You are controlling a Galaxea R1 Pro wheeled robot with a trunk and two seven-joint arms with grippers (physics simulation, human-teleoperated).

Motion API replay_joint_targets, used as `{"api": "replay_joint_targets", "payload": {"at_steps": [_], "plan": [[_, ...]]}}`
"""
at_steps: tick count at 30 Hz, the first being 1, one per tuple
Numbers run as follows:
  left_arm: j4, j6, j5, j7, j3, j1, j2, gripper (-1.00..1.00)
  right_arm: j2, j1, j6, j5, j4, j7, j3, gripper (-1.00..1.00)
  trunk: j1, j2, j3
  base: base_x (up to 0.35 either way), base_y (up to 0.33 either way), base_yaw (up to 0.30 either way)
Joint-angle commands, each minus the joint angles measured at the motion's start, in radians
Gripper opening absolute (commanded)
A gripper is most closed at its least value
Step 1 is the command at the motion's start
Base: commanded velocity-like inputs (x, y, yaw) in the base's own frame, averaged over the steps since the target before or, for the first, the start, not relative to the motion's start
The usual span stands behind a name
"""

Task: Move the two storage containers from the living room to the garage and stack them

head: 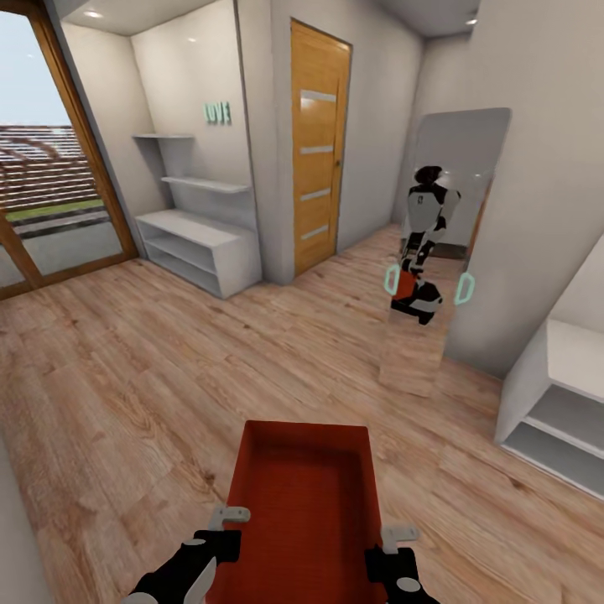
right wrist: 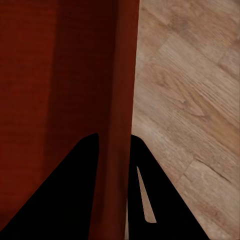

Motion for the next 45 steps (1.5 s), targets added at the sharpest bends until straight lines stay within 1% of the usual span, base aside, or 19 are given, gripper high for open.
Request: {"api": "replay_joint_targets", "payload": {"at_steps": [1,8,24,45], "plan": [[-0.004,0.006,0.012,0.012,-0.01,-0.001,0.001,-1.0,-0.016,-0.001,-0.007,-0.016,0.011,-0.006,0.005,-1.0,0.001,0.0,-0.001,0.323,0.0,0.0],[-0.003,0.006,0.012,0.012,-0.01,-0.001,0.001,-1.0,-0.016,-0.001,-0.004,-0.016,0.011,-0.006,0.004,-1.0,0.001,0.0,-0.001,0.323,0.0,0.028],[-0.004,0.006,0.012,0.012,-0.01,-0.001,0.001,-1.0,-0.016,-0.001,-0.006,-0.016,0.011,-0.007,0.005,-1.0,0.001,0.0,-0.001,0.323,0.0,0.236],[-0.004,0.006,0.012,0.012,-0.01,-0.001,0.001,-1.0,-0.016,-0.001,-0.007,-0.016,0.011,-0.007,0.005,-1.0,0.001,0.0,-0.001,0.323,0.0,0.007]]}}
